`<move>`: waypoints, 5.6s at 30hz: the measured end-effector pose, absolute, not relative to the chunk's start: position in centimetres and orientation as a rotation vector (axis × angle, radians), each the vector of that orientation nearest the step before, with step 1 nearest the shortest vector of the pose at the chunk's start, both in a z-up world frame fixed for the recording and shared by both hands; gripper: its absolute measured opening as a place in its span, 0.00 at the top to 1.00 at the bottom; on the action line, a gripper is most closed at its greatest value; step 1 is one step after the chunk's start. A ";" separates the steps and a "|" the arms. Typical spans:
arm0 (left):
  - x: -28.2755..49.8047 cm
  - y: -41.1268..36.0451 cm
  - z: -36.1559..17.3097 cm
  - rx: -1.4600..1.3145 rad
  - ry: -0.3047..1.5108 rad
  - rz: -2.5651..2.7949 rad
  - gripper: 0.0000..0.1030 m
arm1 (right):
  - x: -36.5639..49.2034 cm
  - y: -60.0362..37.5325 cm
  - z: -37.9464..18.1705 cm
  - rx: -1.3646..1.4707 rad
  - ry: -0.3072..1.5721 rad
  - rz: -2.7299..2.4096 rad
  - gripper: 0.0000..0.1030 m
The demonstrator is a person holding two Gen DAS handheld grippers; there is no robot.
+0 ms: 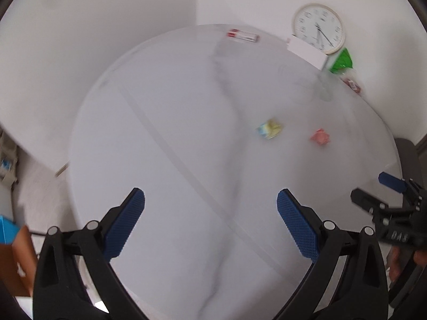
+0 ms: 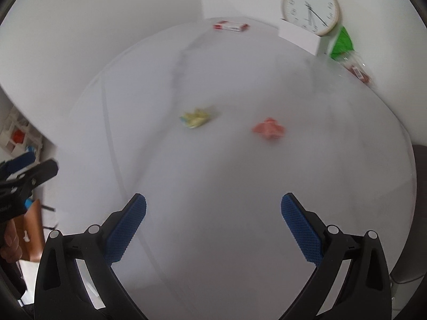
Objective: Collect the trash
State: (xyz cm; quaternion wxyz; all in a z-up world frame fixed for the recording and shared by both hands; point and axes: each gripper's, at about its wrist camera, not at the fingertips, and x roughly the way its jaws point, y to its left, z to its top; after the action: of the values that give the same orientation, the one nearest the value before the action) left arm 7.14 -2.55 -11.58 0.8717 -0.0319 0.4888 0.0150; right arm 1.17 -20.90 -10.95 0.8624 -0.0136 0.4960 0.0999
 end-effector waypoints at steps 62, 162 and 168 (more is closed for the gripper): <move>-11.7 19.5 -16.6 -0.316 1.107 0.500 0.63 | -5.9 4.4 -11.2 -0.232 1.104 0.902 0.66; -14.3 10.9 8.1 -0.220 0.692 0.786 0.07 | -5.9 -4.9 8.2 -0.185 0.602 0.820 0.03; -17.4 13.5 8.1 -0.268 0.664 0.863 0.07 | -6.5 -2.1 8.5 -0.161 0.604 0.894 0.03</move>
State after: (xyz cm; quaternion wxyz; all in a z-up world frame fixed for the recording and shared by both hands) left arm -17.40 13.45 8.08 0.8470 -0.1273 0.3149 0.4090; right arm -6.51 -2.06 8.54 0.8551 -0.0768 0.2870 0.4250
